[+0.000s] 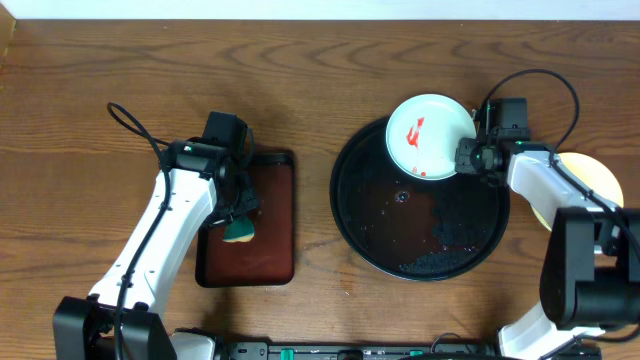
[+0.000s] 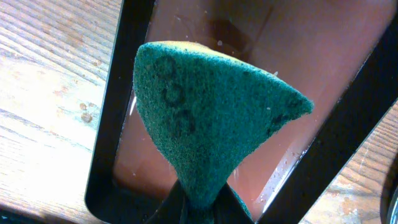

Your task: Clean dirty plates on tray and stack at the side

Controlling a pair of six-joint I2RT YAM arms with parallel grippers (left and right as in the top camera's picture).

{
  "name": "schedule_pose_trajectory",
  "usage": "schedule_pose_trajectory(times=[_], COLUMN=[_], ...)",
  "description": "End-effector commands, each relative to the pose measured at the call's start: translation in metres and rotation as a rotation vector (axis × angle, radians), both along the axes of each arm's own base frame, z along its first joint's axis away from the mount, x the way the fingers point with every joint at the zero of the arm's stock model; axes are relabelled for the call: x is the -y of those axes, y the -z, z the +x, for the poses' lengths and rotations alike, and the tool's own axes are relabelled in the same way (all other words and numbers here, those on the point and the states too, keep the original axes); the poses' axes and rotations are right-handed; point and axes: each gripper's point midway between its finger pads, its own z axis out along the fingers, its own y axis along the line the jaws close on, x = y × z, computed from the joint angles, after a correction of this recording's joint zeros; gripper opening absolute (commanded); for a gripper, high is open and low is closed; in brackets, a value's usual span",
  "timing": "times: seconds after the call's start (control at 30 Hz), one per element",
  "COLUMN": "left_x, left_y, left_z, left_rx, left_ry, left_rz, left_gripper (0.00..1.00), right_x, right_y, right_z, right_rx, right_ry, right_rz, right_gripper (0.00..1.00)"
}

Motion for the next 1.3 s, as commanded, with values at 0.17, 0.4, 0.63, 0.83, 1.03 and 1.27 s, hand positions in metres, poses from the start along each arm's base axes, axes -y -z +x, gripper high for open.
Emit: schedule_pose_trajectory(times=[0.17,0.4,0.63,0.83,1.03,1.27], left_x=[-0.002,-0.002,0.002,0.005,0.021,0.022], left_y=[0.001,0.001,0.001,0.001,-0.001,-0.006], left_z=[0.0,0.0,-0.001,-0.002,-0.004,-0.001], left_rx=[-0.008,-0.008,-0.01,-0.014,-0.018,0.011], left_ry=[0.011,0.025,0.06,0.103,0.192,0.199], left_rz=[0.006,0.007,-0.014,-0.03,-0.121,-0.122], left_gripper=[0.08,0.08,0.07,0.08,0.07,0.07], right_x=[0.002,-0.001,-0.004,-0.021,-0.035,-0.025], right_y=[-0.007,-0.066,-0.063,-0.037,-0.04,-0.036], right_z=[-0.01,-0.05,-0.125,-0.137,-0.111,-0.118], right_rx=[-0.04,-0.045,-0.293,-0.312,-0.183,-0.219], right_ry=[0.155,0.151,0.257,0.292,-0.057,-0.078], right_rz=[0.065,0.074,0.086,0.114,0.032,0.012], right_gripper=[0.01,0.01,0.01,0.01,0.36,0.34])
